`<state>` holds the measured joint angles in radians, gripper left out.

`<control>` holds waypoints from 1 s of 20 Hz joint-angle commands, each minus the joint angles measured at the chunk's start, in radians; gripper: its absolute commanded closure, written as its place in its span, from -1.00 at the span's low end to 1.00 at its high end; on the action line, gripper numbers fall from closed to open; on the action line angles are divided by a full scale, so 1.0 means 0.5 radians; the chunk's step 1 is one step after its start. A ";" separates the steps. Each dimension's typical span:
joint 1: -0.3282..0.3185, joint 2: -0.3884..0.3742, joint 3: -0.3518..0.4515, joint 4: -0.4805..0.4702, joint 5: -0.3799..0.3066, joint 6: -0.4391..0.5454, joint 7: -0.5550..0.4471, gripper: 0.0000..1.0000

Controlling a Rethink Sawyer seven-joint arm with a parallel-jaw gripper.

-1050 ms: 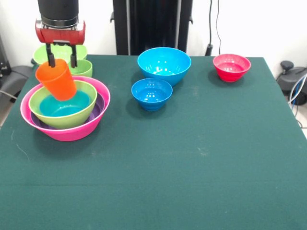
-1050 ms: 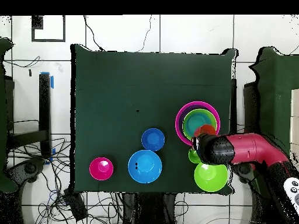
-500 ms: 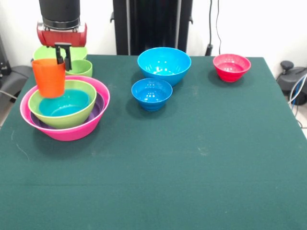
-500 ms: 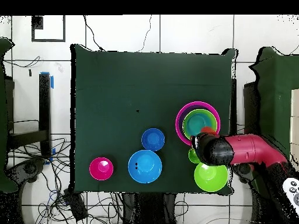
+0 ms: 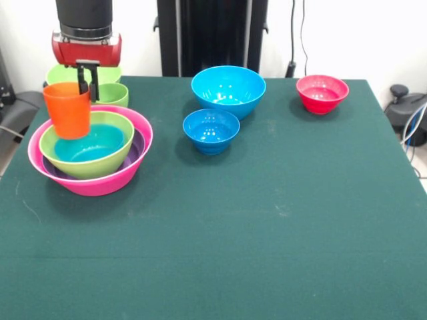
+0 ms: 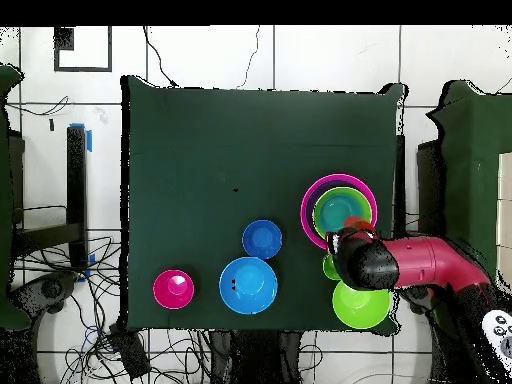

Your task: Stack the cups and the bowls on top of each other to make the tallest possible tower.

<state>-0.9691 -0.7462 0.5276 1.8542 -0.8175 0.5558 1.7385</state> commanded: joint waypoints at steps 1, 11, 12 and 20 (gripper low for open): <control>0.158 0.093 -0.056 0.086 -0.051 -0.091 0.078 1.00; 0.157 -0.195 -0.028 0.233 0.141 0.102 -0.026 1.00; 0.168 -0.209 -0.029 0.228 0.153 0.130 -0.040 1.00; 0.210 -0.124 -0.038 0.166 0.166 0.157 -0.067 1.00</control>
<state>-0.9171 -0.8426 0.5106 1.9075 -0.7467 0.5558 1.7385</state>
